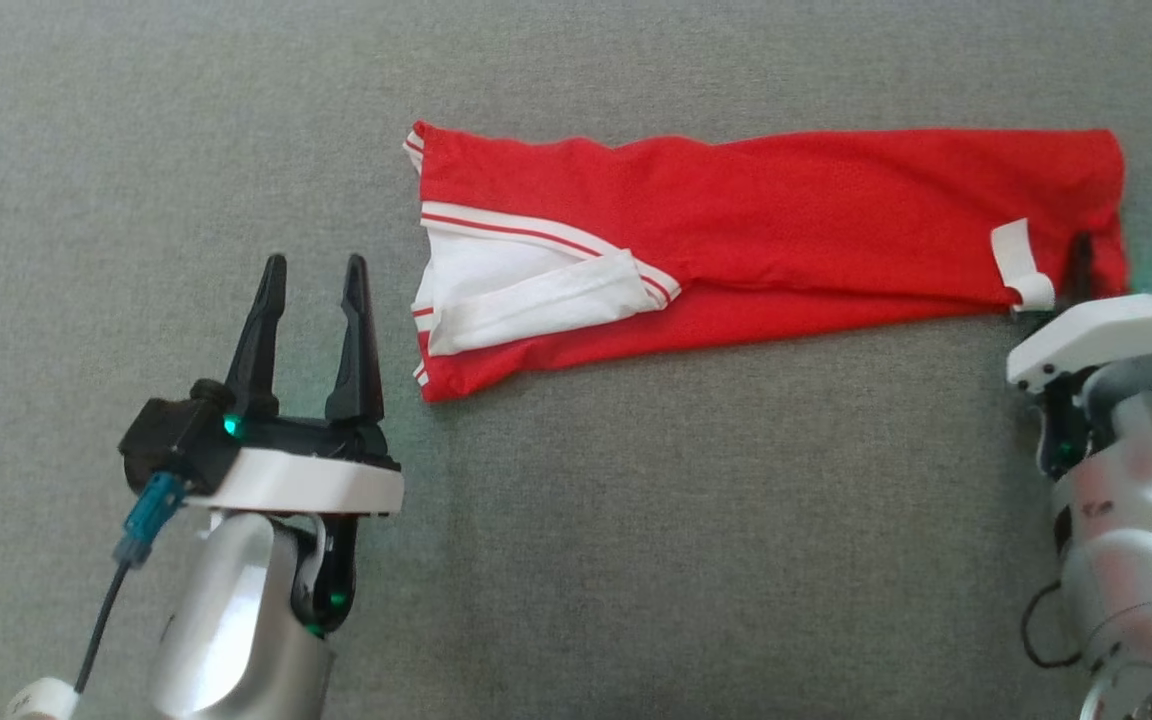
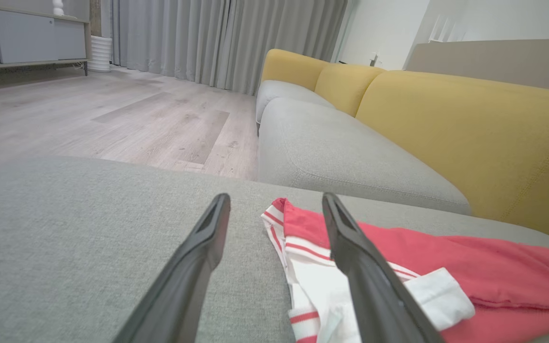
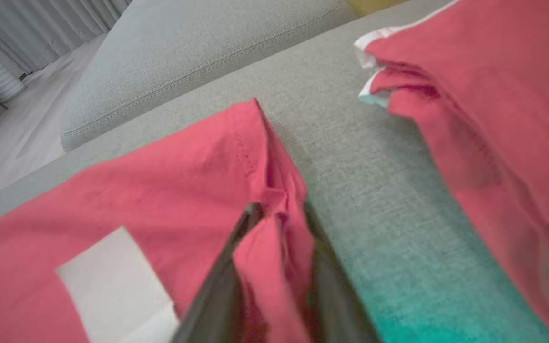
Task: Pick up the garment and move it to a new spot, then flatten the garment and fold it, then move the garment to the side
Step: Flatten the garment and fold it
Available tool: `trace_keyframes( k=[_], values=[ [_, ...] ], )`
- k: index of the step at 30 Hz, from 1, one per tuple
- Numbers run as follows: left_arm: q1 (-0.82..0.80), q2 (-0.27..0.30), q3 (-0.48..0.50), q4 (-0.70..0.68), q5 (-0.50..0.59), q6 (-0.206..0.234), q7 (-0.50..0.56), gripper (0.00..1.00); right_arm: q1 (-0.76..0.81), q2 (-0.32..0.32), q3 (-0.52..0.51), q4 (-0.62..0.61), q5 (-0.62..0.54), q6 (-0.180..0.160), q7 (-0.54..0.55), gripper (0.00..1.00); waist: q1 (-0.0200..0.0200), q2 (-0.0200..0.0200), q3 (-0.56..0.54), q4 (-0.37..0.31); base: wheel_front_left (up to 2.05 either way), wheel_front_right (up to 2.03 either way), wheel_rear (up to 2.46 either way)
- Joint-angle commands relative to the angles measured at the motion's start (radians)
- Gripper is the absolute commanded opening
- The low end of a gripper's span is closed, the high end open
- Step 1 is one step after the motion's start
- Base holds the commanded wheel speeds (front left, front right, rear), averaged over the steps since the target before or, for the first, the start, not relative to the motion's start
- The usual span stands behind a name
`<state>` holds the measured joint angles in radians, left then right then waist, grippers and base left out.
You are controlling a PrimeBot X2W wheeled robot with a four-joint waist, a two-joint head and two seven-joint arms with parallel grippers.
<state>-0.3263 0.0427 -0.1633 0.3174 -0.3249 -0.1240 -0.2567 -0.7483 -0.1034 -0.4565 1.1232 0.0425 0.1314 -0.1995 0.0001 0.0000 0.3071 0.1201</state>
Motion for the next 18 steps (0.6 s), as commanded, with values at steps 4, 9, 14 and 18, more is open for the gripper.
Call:
trace_keyframes(
  k=[4,9,14,18],
  values=[
    [-0.017,0.008,0.033,-0.025,0.0,-0.004,-0.005,1.0,-0.011,0.018,0.05,0.023,-0.007,-0.001,-0.022,0.0,-0.0001,0.0,-0.024,-0.02,0.0,0.0,0.0],
    [-0.004,0.008,0.039,-0.024,-0.007,-0.005,-0.005,1.0,-0.005,-0.012,0.069,-0.002,0.01,-0.001,-0.05,0.0,-0.0001,0.0,-0.061,-0.042,0.0,0.0,0.0],
    [0.015,0.008,0.046,-0.023,-0.019,-0.005,-0.005,1.0,0.025,-0.057,0.072,-0.046,0.032,-0.001,-0.059,0.0,-0.0001,0.0,-0.108,-0.064,0.0,0.0,0.0],
    [0.028,0.008,0.049,-0.027,-0.028,-0.003,-0.005,1.0,0.039,-0.073,0.076,-0.073,0.046,-0.001,-0.061,0.0,-0.0001,0.0,-0.136,-0.071,0.0,0.0,0.0]
  ],
)
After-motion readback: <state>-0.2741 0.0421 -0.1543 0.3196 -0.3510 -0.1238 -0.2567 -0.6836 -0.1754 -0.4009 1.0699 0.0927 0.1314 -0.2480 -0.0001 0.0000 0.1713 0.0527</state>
